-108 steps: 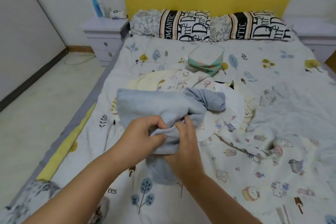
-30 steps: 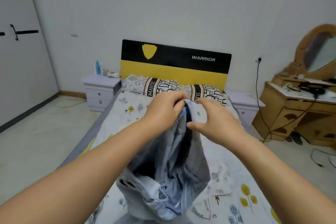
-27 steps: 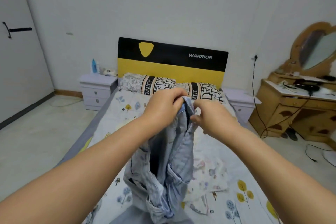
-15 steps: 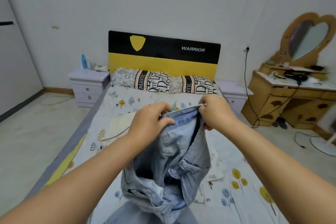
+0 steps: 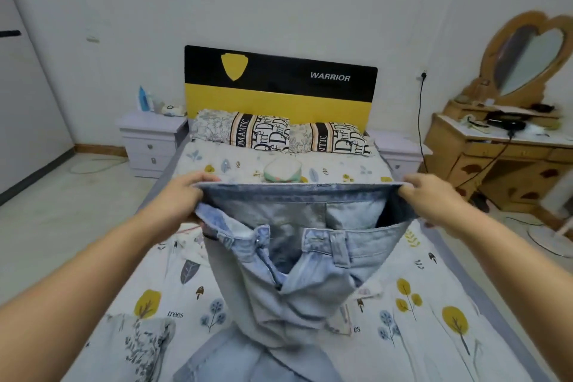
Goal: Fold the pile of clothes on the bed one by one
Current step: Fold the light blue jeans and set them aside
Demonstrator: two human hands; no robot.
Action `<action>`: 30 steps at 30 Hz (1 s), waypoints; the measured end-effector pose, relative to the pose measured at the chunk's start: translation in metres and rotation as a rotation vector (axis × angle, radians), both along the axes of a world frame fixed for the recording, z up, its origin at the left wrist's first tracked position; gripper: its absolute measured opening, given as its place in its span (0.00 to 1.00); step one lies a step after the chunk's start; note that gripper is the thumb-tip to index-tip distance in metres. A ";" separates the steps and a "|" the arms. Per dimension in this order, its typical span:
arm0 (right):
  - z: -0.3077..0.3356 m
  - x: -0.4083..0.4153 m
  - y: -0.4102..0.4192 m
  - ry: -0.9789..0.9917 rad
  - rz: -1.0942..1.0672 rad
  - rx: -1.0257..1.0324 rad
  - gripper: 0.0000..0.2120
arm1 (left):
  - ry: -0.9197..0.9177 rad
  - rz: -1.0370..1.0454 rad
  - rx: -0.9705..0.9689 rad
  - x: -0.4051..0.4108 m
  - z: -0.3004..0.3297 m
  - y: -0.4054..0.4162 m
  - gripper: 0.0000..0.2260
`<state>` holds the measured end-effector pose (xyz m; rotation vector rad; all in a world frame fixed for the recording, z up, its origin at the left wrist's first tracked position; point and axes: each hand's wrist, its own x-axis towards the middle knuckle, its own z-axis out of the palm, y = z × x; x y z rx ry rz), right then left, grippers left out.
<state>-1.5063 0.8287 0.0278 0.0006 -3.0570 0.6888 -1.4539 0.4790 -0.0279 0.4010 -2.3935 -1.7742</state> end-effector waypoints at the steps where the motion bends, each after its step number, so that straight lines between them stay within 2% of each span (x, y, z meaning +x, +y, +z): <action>1: -0.009 0.003 0.002 -0.045 0.006 -0.092 0.09 | 0.004 -0.016 0.004 -0.003 0.010 -0.001 0.16; 4: -0.023 0.012 0.009 -0.172 -0.014 -0.450 0.13 | -0.019 -0.023 -0.058 -0.011 0.035 -0.004 0.10; 6: -0.020 0.019 0.012 -0.180 -0.029 -0.594 0.09 | -0.029 -0.026 -0.011 -0.015 0.055 -0.005 0.08; 8: -0.009 0.028 0.013 -0.184 -0.029 -0.726 0.08 | 0.036 -0.115 0.064 -0.016 0.077 -0.010 0.06; 9: -0.002 0.032 0.013 -0.210 -0.027 -0.825 0.10 | 0.072 -0.212 0.074 -0.016 0.087 -0.014 0.06; 10: 0.006 0.036 0.015 -0.252 -0.012 -0.920 0.13 | 0.106 -0.320 0.025 -0.016 0.096 -0.019 0.09; 12: 0.023 0.045 0.021 -0.361 0.083 -1.044 0.20 | 0.179 -0.454 -0.204 -0.014 0.109 -0.024 0.13; 13: 0.032 0.050 0.025 -0.422 0.165 -1.065 0.23 | 0.217 -0.451 -0.295 -0.015 0.112 -0.024 0.14; 15: 0.042 0.059 0.034 -0.524 0.340 -1.066 0.28 | 0.275 -0.344 -0.351 -0.018 0.111 -0.020 0.13; 17: 0.044 0.065 0.044 -0.597 0.496 -1.036 0.28 | 0.289 -0.213 -0.427 -0.021 0.104 -0.016 0.11; 18: 0.042 0.067 0.047 -0.613 0.532 -1.010 0.27 | 0.293 -0.166 -0.530 -0.022 0.100 -0.016 0.12; 20: 0.035 0.072 0.049 -0.567 0.486 -0.935 0.25 | 0.315 -0.104 -0.692 -0.023 0.094 -0.016 0.15; 22: 0.030 0.080 0.044 -0.375 0.382 -0.866 0.20 | 0.336 -0.067 -0.726 -0.021 0.094 -0.016 0.11; 23: 0.032 0.085 0.040 -0.223 0.318 -0.811 0.17 | 0.344 -0.082 -0.682 -0.021 0.096 -0.017 0.08; 24: 0.036 0.089 0.035 -0.068 0.258 -0.762 0.14 | 0.341 -0.115 -0.550 -0.022 0.098 -0.018 0.07; 27: 0.069 0.106 0.025 0.313 0.177 -0.663 0.10 | 0.338 -0.223 0.030 -0.022 0.121 -0.010 0.10; 30: 0.119 0.128 0.017 0.487 0.194 -0.742 0.05 | 0.436 -0.199 0.243 -0.026 0.170 -0.001 0.10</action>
